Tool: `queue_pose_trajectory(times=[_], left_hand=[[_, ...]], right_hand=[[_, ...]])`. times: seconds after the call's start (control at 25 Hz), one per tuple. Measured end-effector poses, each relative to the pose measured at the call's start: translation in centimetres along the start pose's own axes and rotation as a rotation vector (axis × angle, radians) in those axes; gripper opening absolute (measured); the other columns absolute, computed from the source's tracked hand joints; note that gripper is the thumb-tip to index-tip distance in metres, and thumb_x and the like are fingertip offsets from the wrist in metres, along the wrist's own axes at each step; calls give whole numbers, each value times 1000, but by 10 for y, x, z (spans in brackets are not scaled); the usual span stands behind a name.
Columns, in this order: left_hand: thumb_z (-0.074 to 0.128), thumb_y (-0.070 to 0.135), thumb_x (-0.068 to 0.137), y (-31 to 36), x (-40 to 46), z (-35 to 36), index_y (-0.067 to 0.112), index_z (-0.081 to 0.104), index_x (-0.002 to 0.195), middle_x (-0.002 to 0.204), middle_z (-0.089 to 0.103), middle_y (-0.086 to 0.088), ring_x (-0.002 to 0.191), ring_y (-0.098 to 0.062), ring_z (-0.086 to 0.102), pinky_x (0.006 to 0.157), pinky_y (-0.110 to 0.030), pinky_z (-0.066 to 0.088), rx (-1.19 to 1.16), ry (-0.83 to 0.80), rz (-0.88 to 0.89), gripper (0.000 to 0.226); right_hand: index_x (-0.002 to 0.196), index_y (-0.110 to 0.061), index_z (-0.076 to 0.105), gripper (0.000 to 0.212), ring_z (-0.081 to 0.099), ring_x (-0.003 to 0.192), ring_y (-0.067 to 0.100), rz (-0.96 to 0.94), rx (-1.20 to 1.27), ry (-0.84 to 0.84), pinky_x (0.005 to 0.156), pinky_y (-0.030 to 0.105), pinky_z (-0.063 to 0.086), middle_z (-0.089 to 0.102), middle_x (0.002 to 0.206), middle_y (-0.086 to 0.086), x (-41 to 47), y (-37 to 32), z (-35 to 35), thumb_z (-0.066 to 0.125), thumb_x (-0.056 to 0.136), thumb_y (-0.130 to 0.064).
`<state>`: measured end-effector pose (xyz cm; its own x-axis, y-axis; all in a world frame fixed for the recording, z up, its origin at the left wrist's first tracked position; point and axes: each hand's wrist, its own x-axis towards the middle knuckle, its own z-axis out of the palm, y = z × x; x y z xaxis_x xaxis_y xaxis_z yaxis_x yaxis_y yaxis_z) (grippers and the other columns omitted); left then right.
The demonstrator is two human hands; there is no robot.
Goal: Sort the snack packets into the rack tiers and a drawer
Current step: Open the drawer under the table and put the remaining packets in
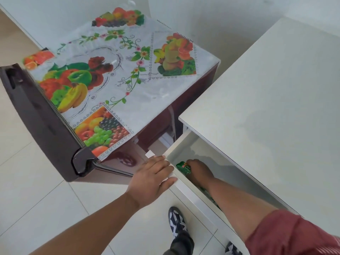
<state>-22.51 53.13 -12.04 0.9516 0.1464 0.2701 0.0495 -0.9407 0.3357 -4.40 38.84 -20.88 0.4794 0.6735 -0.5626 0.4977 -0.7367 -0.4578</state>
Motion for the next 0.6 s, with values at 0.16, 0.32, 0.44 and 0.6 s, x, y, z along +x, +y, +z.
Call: queue_pose_trajectory(times=[0.16,0.32,0.44,0.6], left_hand=[[64,43,98,2,-1,1,17,72,108,113,71,-1,123,-25,60,109,-39,44,-16,45,7,29],[64,42,98,3,1,-1,15,73,109,115,71,-2,123,-26,61,109,-40,43,-19,19,-6,31],[59,44,100,6,1,-3,14,72,112,117,71,-4,124,-28,59,109,-41,43,-18,-43,-26,35],[55,43,101,12,4,-8,11,71,112,116,69,-5,125,-31,58,107,-43,45,-16,-103,-64,37]], right_hand=[[114,-14,66,29,65,102,33,16,5,-9,77,32,50,69,112,12,7,4,15,69,87,-22],[116,-13,67,27,65,106,33,10,80,-38,75,30,46,72,117,12,3,8,16,68,90,-21],[134,-14,61,41,61,120,32,17,183,-47,93,31,47,65,134,12,-12,9,2,65,93,-15],[140,-15,58,44,61,120,25,-1,307,-8,93,26,45,63,137,9,-60,12,-30,59,96,-10]])
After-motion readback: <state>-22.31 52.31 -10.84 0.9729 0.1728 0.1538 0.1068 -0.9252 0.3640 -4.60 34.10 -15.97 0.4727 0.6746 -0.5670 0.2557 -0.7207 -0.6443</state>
